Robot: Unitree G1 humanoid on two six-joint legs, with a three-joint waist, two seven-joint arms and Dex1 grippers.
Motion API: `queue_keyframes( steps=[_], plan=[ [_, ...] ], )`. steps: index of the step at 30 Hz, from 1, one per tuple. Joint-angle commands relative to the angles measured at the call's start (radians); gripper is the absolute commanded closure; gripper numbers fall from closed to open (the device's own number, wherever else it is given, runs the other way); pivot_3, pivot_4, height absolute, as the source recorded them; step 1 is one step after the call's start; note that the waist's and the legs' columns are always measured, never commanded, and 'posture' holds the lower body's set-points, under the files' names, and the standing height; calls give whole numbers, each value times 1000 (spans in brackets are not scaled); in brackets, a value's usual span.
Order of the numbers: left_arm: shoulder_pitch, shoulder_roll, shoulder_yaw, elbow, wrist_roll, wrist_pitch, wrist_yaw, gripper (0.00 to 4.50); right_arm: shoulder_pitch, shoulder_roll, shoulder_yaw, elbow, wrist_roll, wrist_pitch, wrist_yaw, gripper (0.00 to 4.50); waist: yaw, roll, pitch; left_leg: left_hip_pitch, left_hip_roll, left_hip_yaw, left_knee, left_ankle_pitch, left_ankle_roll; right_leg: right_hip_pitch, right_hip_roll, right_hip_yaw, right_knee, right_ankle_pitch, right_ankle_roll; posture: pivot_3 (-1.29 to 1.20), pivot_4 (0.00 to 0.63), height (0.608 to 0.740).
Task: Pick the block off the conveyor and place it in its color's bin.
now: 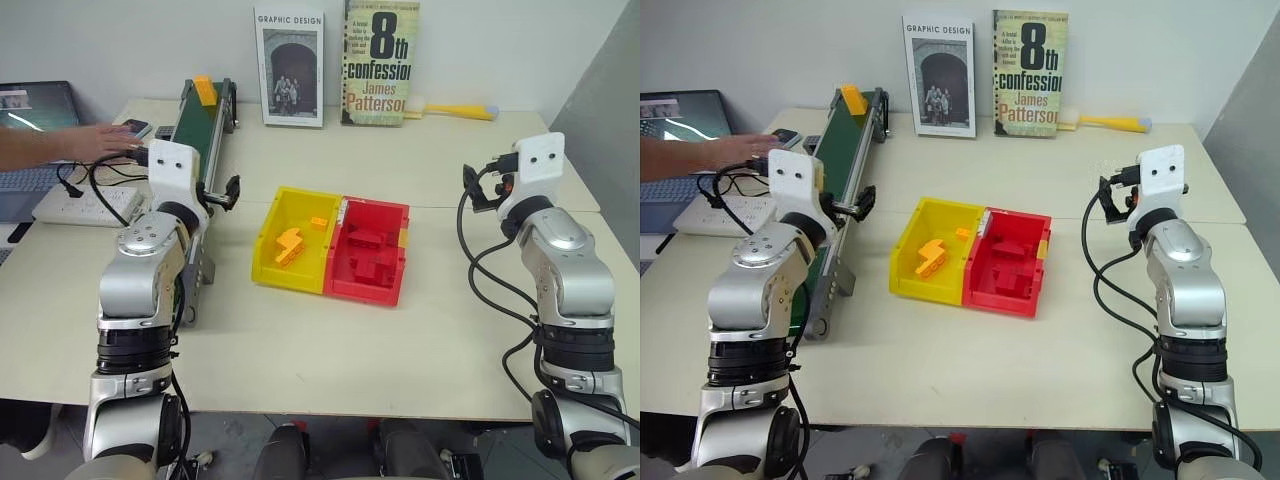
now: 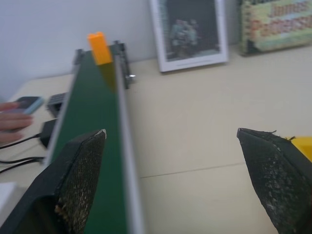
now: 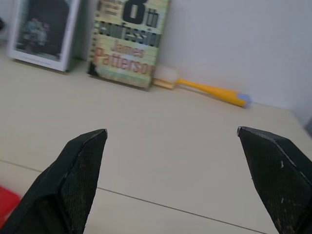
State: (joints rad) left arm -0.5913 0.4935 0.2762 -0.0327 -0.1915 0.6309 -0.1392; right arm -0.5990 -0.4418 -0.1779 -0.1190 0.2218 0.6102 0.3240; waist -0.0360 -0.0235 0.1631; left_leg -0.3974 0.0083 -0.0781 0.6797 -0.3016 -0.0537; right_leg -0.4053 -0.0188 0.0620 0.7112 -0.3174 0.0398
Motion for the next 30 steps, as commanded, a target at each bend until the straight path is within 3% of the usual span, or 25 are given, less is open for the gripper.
queue_keyframes(
  steps=[1, 5, 11, 30],
  plan=[
    [-11, -1, 97, -13, -7, 28, 76, 6, 5, -73, -5, -117, 163, 51, 223, 0, 0, 0, 0, 0, 0, 0, 0, 0, 0, 0, 0, 0, 0, 0, 0, 0, 150, 740],
    [-8, -3, 135, 11, 9, 11, 129, 6, 30, -142, 22, -164, 265, 105, 370, 0, 3, 0, 0, 0, 0, -2, 0, -1, 2, 1, 0, -2, -1, 0, 0, 0, 150, 740],
    [6, -12, 128, -15, -31, 36, 84, 6, 17, -158, 48, -217, 353, 145, 439, 0, 4, 0, 0, 0, 0, -2, 1, -1, 3, 1, 0, -2, 0, 0, 0, 0, 150, 740],
    [-19, -11, 82, 54, -42, 41, 41, 6, -27, -164, 64, -362, 497, 268, 420, 0, 4, 0, 0, 0, 0, -2, 1, 0, 0, 1, -1, -2, 0, 0, 0, 0, 150, 740]
  ],
)
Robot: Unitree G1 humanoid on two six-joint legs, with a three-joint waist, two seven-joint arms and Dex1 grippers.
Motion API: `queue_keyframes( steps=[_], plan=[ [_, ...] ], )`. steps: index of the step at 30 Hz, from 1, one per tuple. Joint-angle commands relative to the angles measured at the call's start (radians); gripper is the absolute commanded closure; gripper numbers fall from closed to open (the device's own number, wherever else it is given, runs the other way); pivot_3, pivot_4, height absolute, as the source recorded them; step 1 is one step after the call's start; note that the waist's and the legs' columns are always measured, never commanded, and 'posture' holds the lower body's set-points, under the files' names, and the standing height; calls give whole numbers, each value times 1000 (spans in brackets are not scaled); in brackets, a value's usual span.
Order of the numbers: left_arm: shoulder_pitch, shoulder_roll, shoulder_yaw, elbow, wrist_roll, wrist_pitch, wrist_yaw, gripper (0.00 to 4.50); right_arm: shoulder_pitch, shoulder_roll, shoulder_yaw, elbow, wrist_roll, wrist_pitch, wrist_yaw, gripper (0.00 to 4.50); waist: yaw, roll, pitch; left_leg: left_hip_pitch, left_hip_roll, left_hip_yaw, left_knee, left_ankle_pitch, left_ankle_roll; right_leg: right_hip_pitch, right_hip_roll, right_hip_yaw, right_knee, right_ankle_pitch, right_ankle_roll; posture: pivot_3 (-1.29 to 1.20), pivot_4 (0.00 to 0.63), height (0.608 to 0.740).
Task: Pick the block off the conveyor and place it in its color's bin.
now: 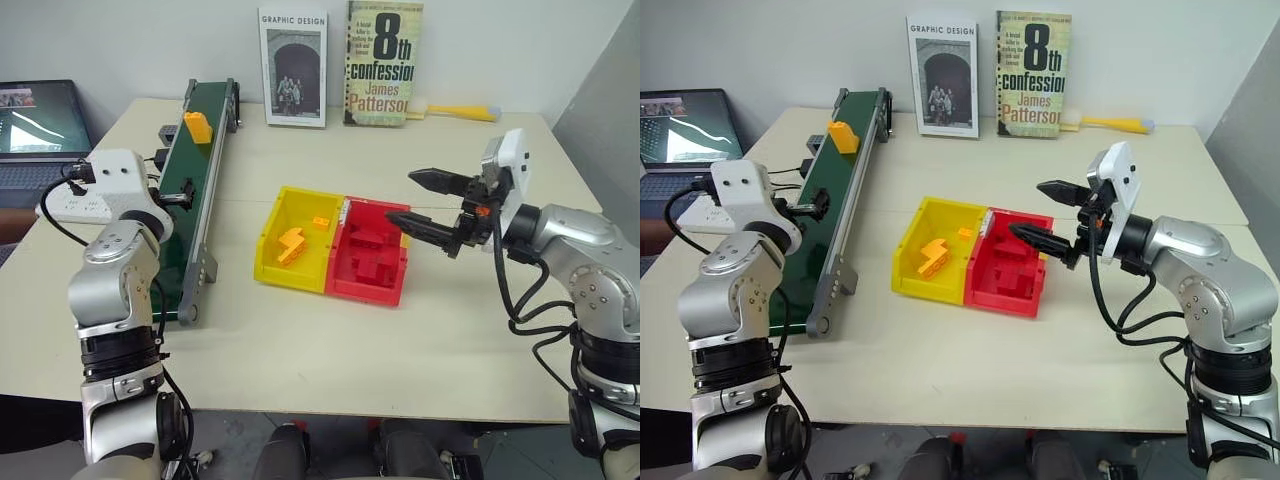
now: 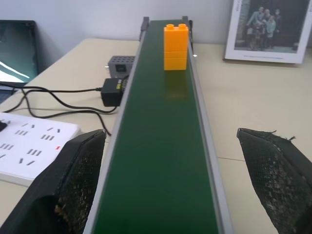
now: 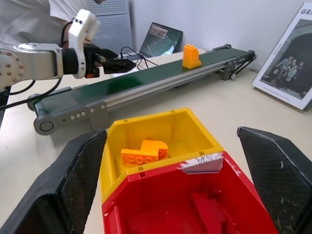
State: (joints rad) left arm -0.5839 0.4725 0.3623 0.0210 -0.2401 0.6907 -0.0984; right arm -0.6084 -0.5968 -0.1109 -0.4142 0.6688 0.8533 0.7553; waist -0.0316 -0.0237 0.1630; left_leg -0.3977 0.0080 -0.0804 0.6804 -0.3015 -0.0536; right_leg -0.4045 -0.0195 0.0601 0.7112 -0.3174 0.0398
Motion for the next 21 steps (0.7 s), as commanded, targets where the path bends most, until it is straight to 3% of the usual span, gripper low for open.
queue_keyframes(
  steps=[1, 21],
  plan=[
    [-25, 9, -6, 5, 8, -18, 1, 6, -15, -12, -1, -77, 59, 33, -13, 0, 0, 0, 0, 0, 0, 0, 0, 0, 0, 0, 0, 0, 0, 0, 0, 0, 150, 740],
    [-34, -22, 6, 18, -3, -24, 32, 6, 5, -32, -1, -133, 152, 75, -30, 0, 1, 0, 0, 0, 0, 0, 0, 0, 0, 0, 0, 0, 0, 0, 0, 0, 150, 740]
  ],
)
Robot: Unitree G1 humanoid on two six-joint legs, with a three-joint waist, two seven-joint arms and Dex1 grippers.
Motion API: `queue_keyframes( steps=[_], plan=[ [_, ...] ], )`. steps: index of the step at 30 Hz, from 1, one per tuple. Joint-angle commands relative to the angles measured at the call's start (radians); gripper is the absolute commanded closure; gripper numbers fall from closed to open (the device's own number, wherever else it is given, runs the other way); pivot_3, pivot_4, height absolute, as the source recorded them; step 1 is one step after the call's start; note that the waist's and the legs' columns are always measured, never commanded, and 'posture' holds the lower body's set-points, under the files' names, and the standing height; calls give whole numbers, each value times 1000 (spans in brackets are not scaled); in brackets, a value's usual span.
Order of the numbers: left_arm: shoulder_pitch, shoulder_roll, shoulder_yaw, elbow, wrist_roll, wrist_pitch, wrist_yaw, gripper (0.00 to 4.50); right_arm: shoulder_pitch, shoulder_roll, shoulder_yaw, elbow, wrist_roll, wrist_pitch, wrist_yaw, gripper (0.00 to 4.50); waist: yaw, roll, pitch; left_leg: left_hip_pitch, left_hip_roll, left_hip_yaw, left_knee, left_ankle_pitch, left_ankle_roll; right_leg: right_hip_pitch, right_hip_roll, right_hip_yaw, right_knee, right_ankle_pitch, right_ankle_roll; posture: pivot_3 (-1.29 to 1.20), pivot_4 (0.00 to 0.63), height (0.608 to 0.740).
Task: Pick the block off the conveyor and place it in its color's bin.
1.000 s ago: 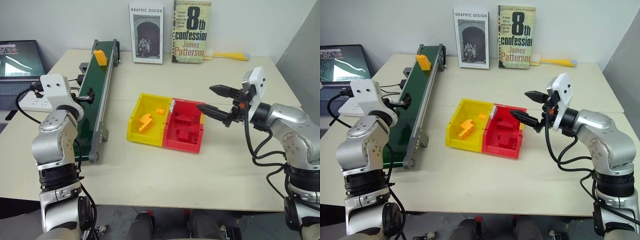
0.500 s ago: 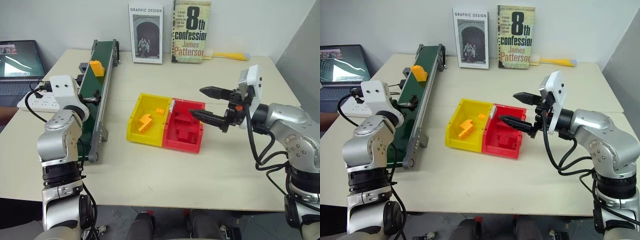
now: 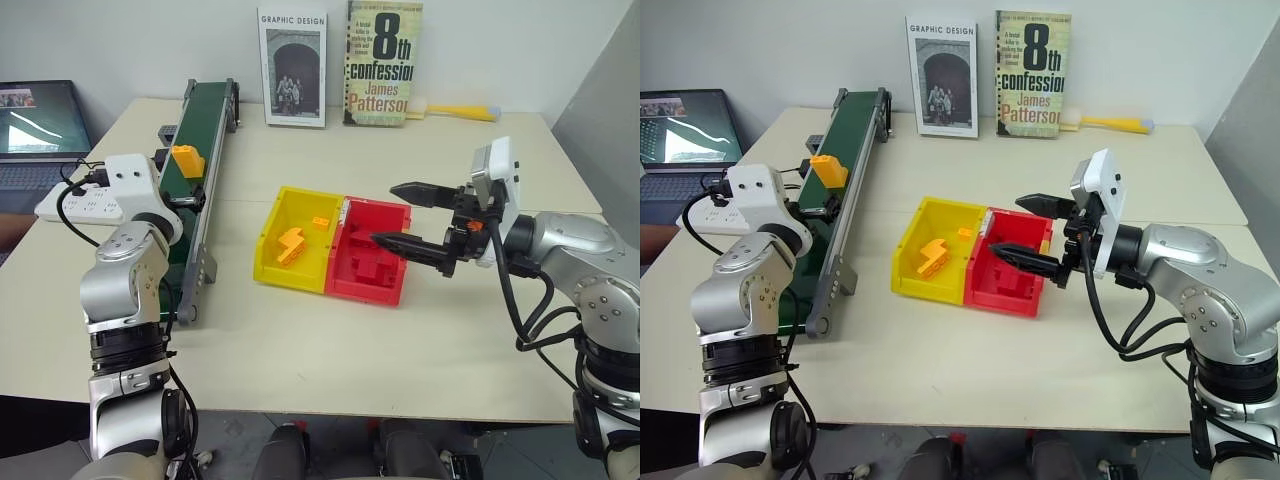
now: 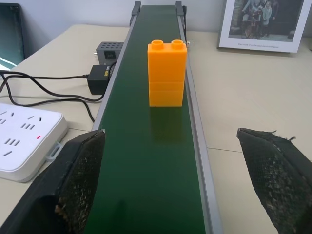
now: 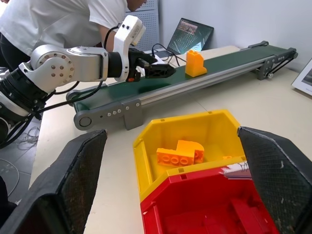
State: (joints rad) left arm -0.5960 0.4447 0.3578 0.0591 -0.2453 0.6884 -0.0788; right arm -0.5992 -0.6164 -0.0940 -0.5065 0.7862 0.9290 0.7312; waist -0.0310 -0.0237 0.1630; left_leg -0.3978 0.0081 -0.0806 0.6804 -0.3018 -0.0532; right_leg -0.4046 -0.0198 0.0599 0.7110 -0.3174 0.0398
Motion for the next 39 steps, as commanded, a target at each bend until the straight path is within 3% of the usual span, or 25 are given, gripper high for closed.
queue_keyframes(
  steps=[1, 11, 27, 33, 39],
  plan=[
    [-22, 5, 10, -17, 3, -24, 13, 6, -5, -14, -17, -39, 37, -3, -6, 0, 0, 0, 0, 0, 0, 0, 0, 0, 0, 0, 0, 0, 0, 0, 0, 0, 150, 740],
    [-42, -11, 25, 16, -9, -23, 41, 6, -4, -27, -12, -42, 53, -8, -21, 0, 0, 0, 0, 0, 0, 0, 0, 0, 0, 0, 0, 0, 0, 0, 0, 0, 150, 740],
    [-16, -51, 97, -80, -75, 101, 116, 2888, -34, -25, -10, -10, 47, -16, -34, 0, 0, 0, 0, 0, 0, 0, 0, 0, 0, 0, 0, 0, 0, 0, 0, 0, 150, 740],
    [-31, -33, 89, -106, -73, 119, 112, 2900, -44, -24, -5, -5, 41, -16, -38, 0, 0, 0, 0, 0, 0, 0, 0, 0, 0, 0, 0, 0, 0, 0, 0, 0, 150, 740],
    [-141, 45, -92, -116, -121, 154, -135, 2900, -26, -60, -8, -24, 19, -10, -43, 0, 6, 0, 0, -1, -1, -1, 0, 0, -1, 0, 1, -2, 0, 0, 0, 0, 150, 740]
  ],
)
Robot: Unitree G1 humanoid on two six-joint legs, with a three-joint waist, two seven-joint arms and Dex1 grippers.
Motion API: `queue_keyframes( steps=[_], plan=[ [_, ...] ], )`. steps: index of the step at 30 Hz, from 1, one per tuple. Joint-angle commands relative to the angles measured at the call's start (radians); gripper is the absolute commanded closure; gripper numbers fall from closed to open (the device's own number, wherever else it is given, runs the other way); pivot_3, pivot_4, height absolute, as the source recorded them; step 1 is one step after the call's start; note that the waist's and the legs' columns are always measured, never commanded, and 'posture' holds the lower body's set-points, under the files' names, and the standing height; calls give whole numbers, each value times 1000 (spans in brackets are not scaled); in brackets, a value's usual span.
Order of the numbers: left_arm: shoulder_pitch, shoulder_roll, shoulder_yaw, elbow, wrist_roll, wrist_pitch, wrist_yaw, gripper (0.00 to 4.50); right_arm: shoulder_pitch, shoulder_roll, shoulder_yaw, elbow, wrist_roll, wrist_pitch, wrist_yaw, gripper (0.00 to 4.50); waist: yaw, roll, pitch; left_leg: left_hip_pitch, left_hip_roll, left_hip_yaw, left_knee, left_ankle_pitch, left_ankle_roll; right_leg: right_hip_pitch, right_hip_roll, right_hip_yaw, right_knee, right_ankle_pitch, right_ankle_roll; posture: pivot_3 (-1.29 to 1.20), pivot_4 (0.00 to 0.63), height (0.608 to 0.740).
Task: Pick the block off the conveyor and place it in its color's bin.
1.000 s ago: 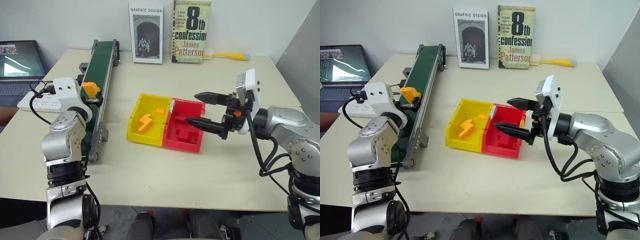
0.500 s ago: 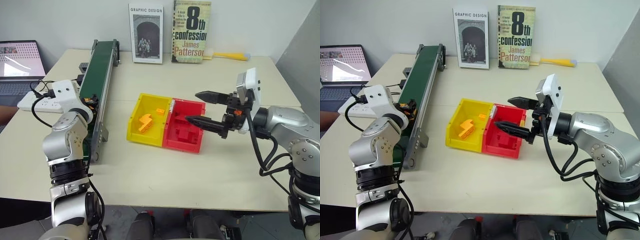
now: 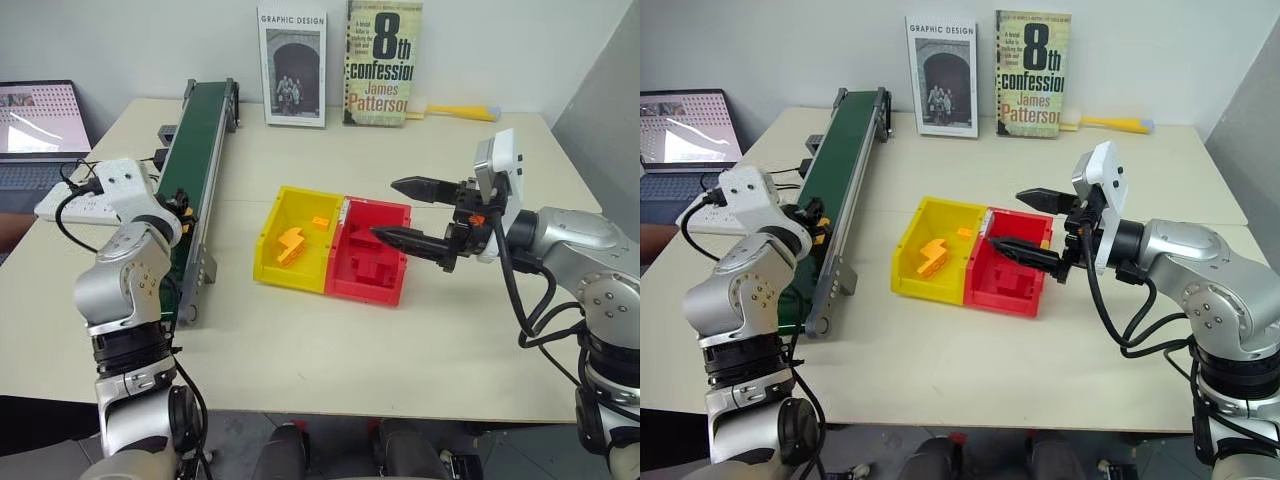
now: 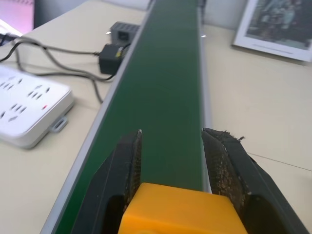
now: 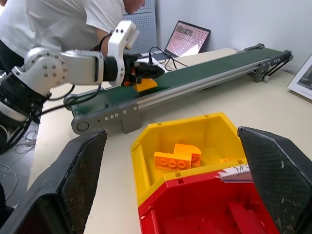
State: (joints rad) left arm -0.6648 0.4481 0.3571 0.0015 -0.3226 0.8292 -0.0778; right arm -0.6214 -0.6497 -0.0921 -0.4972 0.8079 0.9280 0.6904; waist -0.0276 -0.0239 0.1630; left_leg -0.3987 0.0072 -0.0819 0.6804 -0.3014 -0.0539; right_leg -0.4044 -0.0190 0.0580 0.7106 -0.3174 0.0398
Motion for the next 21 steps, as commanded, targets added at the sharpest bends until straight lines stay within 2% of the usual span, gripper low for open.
queue_keyframes(
  steps=[1, 4, 8, 12, 17, 19, 21],
  plan=[
    [-88, 55, -131, -64, -58, 20, -196, 2900, 7, -44, -10, -43, -7, -7, 2, 0, 3, 0, 0, 0, -1, -1, 0, 0, 0, 0, 0, -1, 0, 0, 0, 0, 150, 740],
    [-121, 88, -254, -91, -100, 26, -379, 2900, 58, -118, 7, -85, -45, -22, 33, 0, 2, 0, 0, 0, -1, 0, 0, 0, 0, 1, 0, -1, -3, 0, 0, 0, 150, 740],
    [-128, 106, -363, -107, -115, 22, -519, 2900, 101, -160, 7, -134, -44, -26, 38, 0, -6, 0, 0, -1, -1, 1, -2, 0, 0, 1, 0, 0, -7, 0, 0, 0, 150, 740],
    [-112, 118, -439, -60, -48, -35, -560, 2900, 130, -178, -9, -179, -31, -13, 16, 0, -13, 0, 0, -1, 1, 2, -2, 0, 0, 1, 1, 2, -7, 0, 0, 0, 150, 740],
    [-109, 102, -447, -13, -24, -75, -574, 2900, 139, -171, -33, -202, -6, 6, -23, 0, -10, 0, 0, -1, 1, 1, -1, -1, 1, 1, 1, 2, -6, 0, 0, 0, 150, 740],
    [-109, 97, -447, -1, -16, -88, -580, 2199, 139, -169, -41, -209, 6, 14, -34, 0, -5, 0, 0, -1, 0, 1, -1, -1, 1, 1, 1, 1, -6, 0, 0, 0, 150, 740],
    [-111, 93, -446, 10, -14, -96, -591, 2054, 133, -165, -47, -210, 20, 22, -46, 0, -4, 0, 0, -1, 0, 1, -1, -1, 1, 1, 1, 1, -7, 0, 0, 0, 150, 740]
  ],
)
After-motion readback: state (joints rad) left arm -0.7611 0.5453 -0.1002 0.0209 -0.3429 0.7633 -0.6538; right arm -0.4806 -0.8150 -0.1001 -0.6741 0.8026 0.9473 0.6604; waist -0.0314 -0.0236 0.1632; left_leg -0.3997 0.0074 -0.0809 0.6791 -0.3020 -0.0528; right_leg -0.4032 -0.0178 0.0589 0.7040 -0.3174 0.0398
